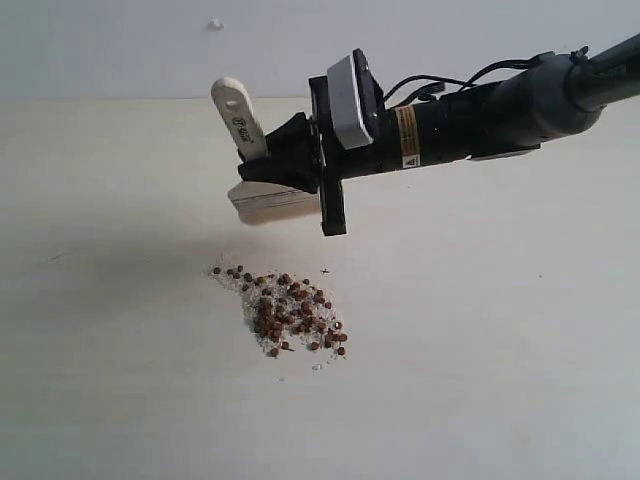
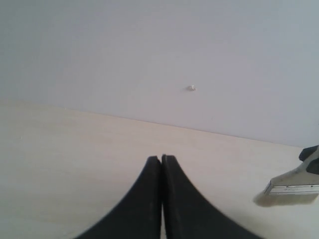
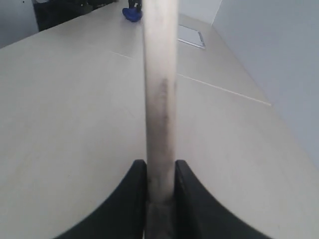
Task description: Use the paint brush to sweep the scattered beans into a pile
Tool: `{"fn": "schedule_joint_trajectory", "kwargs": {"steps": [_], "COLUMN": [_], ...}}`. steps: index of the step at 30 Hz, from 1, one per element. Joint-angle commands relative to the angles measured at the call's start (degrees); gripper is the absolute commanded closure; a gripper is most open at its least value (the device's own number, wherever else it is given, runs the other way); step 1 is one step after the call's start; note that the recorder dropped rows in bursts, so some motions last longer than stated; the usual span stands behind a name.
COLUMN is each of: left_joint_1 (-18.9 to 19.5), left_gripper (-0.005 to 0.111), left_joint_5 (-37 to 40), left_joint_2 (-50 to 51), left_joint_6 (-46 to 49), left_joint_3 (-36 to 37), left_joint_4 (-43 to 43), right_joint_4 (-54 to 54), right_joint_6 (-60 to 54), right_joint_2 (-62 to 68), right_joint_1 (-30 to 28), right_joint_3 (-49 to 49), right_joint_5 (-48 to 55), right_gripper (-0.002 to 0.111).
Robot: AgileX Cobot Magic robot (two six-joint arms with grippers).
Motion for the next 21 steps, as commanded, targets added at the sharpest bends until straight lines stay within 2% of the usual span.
{"fn": "schedule_joint_trajectory", "kwargs": {"steps": [1,6,13,21], "left_joint_1": [-0.32,-0.32,-0.32,-0.32], "left_gripper": [0.107,0.107,0.107,0.107], "left_joint_5": [-0.15,-0.15,-0.15,-0.15], "left_joint_2": [-0.37,-0.37,-0.37,-0.37], "left_joint_6": [-0.40,-0.40,-0.40,-0.40], "left_joint_3": [0.19,0.19,0.19,0.19], "left_joint_4": [0.28,0.28,0.28,0.28], "right_joint_4": [-1.28,-7.22,-15.46,-17.12], "right_joint_6": [-2.79,0.26,0.68,6.57], "right_joint_2": [-0.41,-0.41,0.80,8.47], "right_joint_1": [0.15,1.41,7.32,8.05], "right_joint_3": [-0.72,-3.77,-7.22,-21.31], "right_joint_5": [-0.65,-0.65,-0.65,-0.65], "right_gripper": [0.108,0.108,0.108,0.108]}}
